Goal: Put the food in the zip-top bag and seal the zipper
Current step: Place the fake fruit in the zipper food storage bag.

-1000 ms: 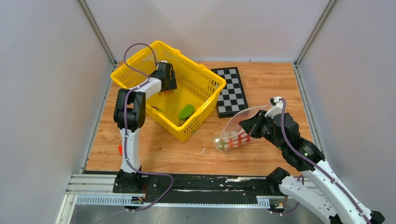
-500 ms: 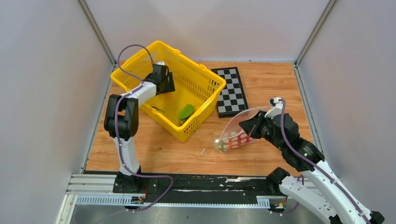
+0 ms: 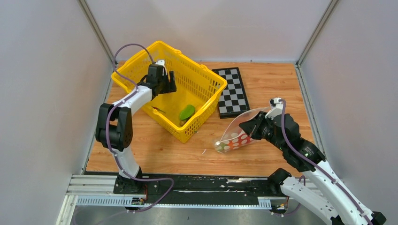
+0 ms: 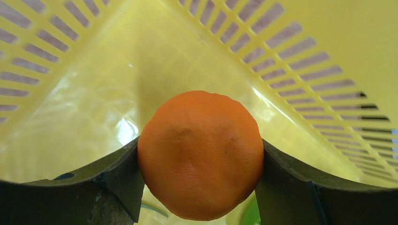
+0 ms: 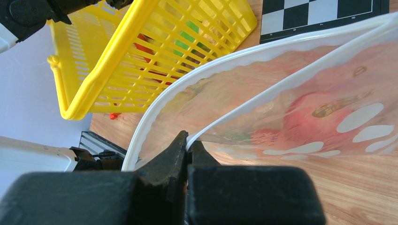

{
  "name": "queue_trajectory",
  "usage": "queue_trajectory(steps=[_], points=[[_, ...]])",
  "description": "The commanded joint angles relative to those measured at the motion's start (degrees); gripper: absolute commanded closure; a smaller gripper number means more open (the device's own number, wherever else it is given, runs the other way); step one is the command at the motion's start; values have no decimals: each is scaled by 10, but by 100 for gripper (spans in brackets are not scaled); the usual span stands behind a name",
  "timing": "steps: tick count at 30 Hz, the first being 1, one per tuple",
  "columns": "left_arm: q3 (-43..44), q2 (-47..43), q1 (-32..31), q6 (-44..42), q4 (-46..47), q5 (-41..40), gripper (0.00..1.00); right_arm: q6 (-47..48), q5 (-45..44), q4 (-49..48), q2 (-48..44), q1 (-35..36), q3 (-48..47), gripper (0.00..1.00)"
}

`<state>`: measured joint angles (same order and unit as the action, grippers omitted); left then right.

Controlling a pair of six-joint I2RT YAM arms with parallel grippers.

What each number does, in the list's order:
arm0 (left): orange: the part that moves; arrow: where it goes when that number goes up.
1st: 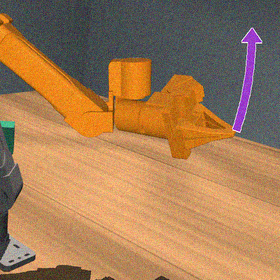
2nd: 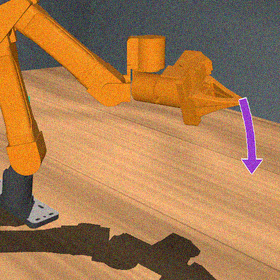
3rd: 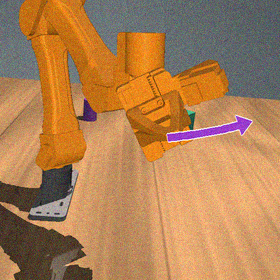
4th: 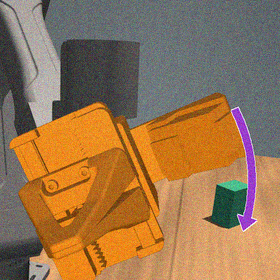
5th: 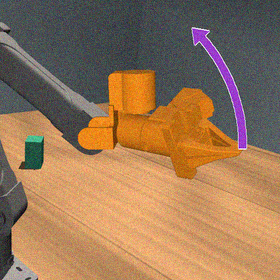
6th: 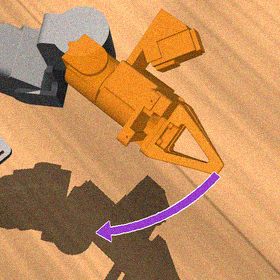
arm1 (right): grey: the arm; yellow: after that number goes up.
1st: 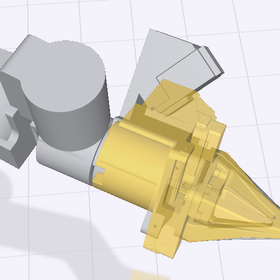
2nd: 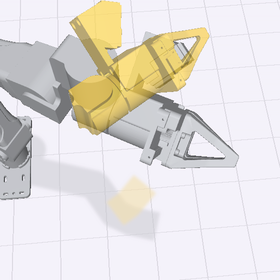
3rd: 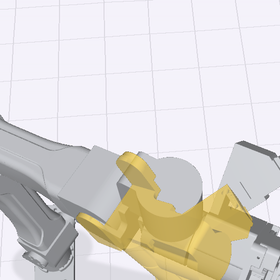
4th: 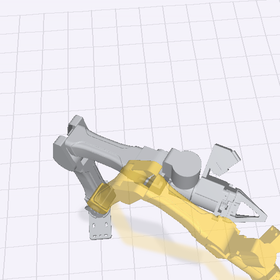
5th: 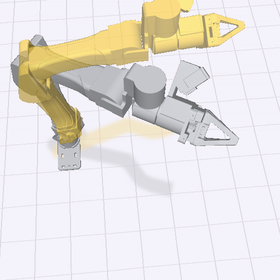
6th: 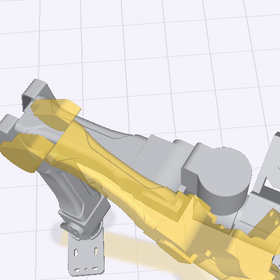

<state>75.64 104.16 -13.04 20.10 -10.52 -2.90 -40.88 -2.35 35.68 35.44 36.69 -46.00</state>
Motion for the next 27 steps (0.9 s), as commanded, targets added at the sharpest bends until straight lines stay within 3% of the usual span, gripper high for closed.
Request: queue_trajectory(steps=[1,8,15,23,27], points=[[-31,-65,3,-17,58,95,65,-6,10,-30,-1,2,1,100],[-28,-151,3,-47,34,182,64,-3,15,-35,6,2,1,100],[-42,-214,3,-114,2,220,62,0,40,-48,18,2,1,100],[-33,-283,1,-118,-18,452,61,3,59,-56,38,2,-4,100],[-31,-332,-33,-103,-15,518,58,3,64,-63,47,1,-5,100]])
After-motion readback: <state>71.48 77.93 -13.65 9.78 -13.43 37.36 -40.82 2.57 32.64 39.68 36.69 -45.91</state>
